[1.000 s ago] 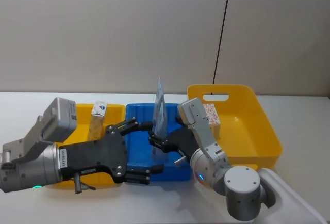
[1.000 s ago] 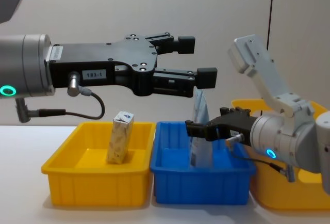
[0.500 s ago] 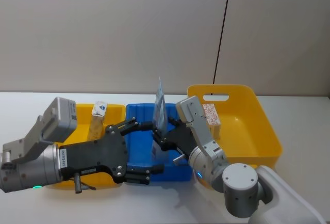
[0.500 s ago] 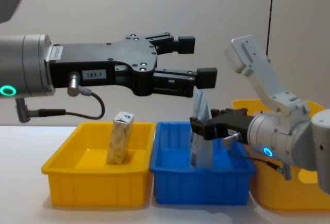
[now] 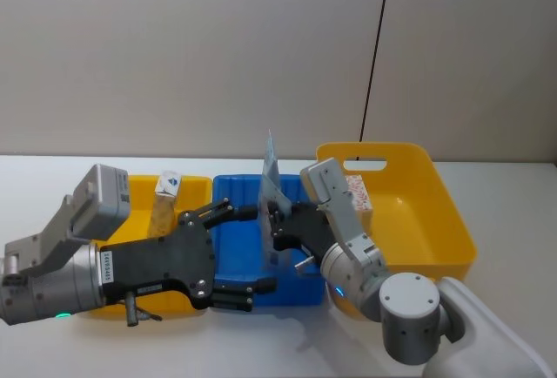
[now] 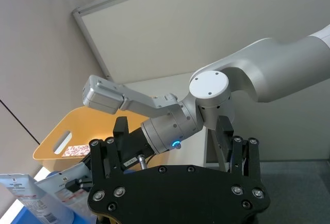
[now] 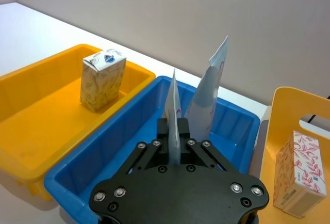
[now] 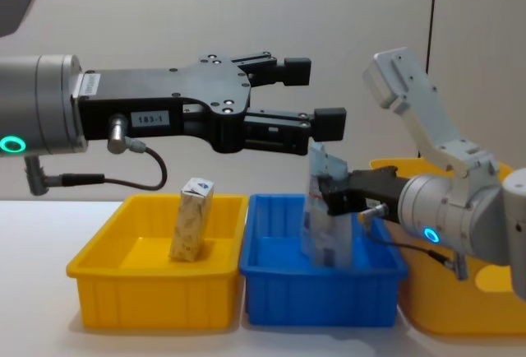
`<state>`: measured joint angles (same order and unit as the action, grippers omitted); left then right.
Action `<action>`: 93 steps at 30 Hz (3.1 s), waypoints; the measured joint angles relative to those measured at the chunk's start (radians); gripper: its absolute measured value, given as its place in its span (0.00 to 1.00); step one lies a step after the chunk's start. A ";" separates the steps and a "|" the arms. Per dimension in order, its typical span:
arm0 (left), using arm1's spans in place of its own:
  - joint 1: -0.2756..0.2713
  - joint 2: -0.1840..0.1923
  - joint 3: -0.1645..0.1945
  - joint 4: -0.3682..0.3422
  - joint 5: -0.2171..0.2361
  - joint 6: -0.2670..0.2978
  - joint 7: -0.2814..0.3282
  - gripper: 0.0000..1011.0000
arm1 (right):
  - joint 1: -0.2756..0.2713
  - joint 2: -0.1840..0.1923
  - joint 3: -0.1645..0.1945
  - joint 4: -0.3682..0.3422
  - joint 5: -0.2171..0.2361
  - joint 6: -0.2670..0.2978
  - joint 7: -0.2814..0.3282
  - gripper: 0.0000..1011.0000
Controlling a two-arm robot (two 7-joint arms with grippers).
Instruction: Bimanual collaborative sorting of washing and personal care products
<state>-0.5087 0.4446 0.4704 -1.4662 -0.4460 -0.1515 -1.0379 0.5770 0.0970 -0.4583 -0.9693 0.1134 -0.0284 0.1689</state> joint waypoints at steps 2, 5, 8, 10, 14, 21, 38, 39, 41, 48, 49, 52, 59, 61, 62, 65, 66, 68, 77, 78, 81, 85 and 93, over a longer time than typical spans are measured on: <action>0.000 0.000 0.000 0.000 0.000 0.000 0.000 0.99 | -0.003 0.003 0.003 -0.008 0.000 0.001 0.001 0.09; 0.000 0.000 0.000 0.000 0.000 0.000 0.000 0.99 | -0.010 0.008 0.009 -0.023 0.000 0.004 0.004 0.05; 0.000 0.000 0.000 0.000 0.000 0.000 0.000 0.99 | -0.017 0.013 0.016 -0.042 0.000 0.008 0.006 0.03; 0.000 0.000 0.000 0.000 0.000 0.000 0.000 0.99 | -0.023 0.017 0.022 -0.056 0.001 0.010 0.008 0.02; 0.000 0.000 0.000 0.000 0.000 0.000 0.000 0.99 | -0.033 0.024 0.032 -0.084 0.006 0.015 0.013 0.01; 0.000 0.000 0.000 0.000 0.000 0.000 0.000 0.99 | -0.050 0.035 0.055 -0.141 0.028 0.021 0.030 0.01; 0.000 0.000 0.000 0.000 0.000 0.000 0.000 0.99 | -0.077 0.056 0.146 -0.312 0.120 0.019 0.086 0.00; 0.000 0.000 0.000 0.000 0.000 0.000 0.000 0.99 | -0.077 0.058 0.152 -0.319 0.124 0.018 0.087 0.00; 0.000 0.000 0.000 0.000 0.000 0.000 0.000 0.99 | -0.077 0.065 0.168 -0.331 0.136 0.012 0.091 0.00; 0.000 0.000 0.000 0.000 0.000 0.000 0.000 0.99 | -0.076 0.089 0.215 -0.354 0.162 -0.003 0.098 0.00; 0.000 0.000 0.000 0.000 0.000 0.000 0.000 0.99 | -0.077 0.094 0.223 -0.355 0.166 -0.005 0.098 0.00; 0.000 0.000 0.000 0.000 0.000 0.000 0.000 0.99 | -0.080 0.103 0.237 -0.355 0.169 -0.008 0.099 0.00; 0.000 0.000 0.000 0.000 0.000 0.000 0.000 0.99 | -0.089 0.121 0.252 -0.332 0.165 -0.007 0.099 0.00; 0.000 0.000 0.000 0.000 0.000 0.000 0.000 0.99 | -0.090 0.126 0.252 -0.319 0.158 -0.003 0.100 0.00; 0.000 0.000 0.000 0.000 0.000 0.000 0.000 0.99 | -0.091 0.128 0.252 -0.313 0.155 -0.002 0.100 0.00; 0.000 0.000 0.000 0.000 0.000 0.000 0.000 0.99 | -0.091 0.132 0.250 -0.289 0.143 0.001 0.100 0.00; 0.000 0.000 0.000 0.000 0.000 0.000 0.000 0.99 | -0.091 0.133 0.249 -0.285 0.140 0.002 0.100 0.00; 0.000 0.000 0.000 0.000 0.000 0.000 0.000 0.99 | -0.088 0.135 0.246 -0.267 0.132 0.005 0.100 0.00; 0.000 0.000 0.000 0.000 0.000 0.000 0.000 0.99 | -0.073 0.139 0.238 -0.200 0.093 0.009 0.088 0.00; 0.000 0.000 0.000 0.000 0.000 0.000 0.000 0.99 | -0.072 0.139 0.238 -0.196 0.090 0.009 0.086 0.00; 0.000 0.000 0.000 0.000 0.000 0.000 0.000 0.99 | -0.067 0.139 0.237 -0.178 0.079 0.010 0.080 0.00; 0.000 0.000 0.000 0.000 0.000 0.000 0.000 0.99 | -0.062 0.140 0.237 -0.158 0.067 0.012 0.072 0.00; 0.000 0.000 0.000 0.000 0.000 0.000 0.000 0.99 | -0.052 0.143 0.240 -0.121 0.044 0.016 0.061 0.17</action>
<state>-0.5087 0.4447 0.4704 -1.4662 -0.4461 -0.1515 -1.0379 0.5245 0.2397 -0.2187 -1.0900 0.1577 -0.0125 0.2298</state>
